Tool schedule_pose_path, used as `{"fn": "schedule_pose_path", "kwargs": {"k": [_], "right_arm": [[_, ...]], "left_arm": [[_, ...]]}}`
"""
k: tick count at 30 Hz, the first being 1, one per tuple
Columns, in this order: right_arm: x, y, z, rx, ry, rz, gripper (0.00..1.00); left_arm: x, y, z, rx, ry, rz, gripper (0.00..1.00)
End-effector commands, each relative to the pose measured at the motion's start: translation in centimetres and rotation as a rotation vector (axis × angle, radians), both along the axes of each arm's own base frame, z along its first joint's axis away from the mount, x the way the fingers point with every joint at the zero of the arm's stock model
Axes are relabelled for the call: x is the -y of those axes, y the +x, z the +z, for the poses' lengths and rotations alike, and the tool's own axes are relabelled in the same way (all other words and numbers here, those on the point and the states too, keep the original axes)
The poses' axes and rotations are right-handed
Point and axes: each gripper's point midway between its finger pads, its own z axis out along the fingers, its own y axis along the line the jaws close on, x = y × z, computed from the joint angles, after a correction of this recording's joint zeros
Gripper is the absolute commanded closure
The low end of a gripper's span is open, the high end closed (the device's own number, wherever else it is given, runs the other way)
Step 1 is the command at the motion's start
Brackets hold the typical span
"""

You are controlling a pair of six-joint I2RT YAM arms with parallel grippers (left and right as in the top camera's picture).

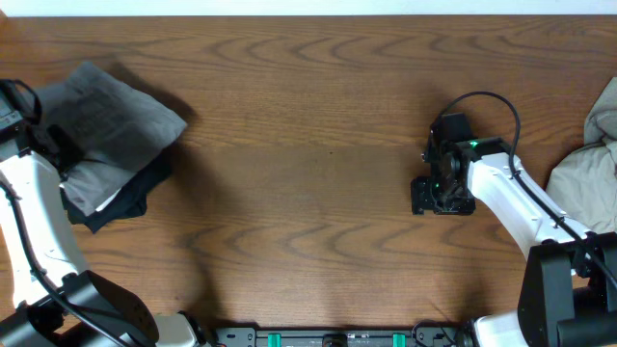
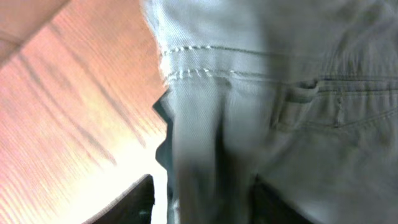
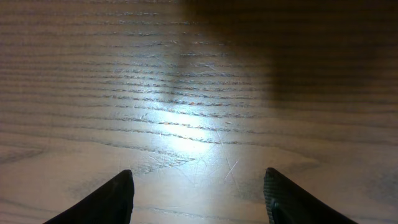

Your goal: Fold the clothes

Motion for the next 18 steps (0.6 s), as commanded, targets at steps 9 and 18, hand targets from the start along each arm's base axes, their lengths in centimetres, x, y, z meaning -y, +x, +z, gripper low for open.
{"fn": "schedule_pose_path", "kwargs": {"k": [9, 18], "right_arm": [[0.2, -0.2, 0.2, 0.003, -0.005, 0.007, 0.34], [0.2, -0.2, 0.2, 0.003, -0.005, 0.007, 0.34]], "left_arm": [[-0.8, -0.2, 0.2, 0.118, -0.116, 0.138, 0.39], [2.8, 4.6, 8.7, 0.501, -0.139, -0.152, 0.59]]}}
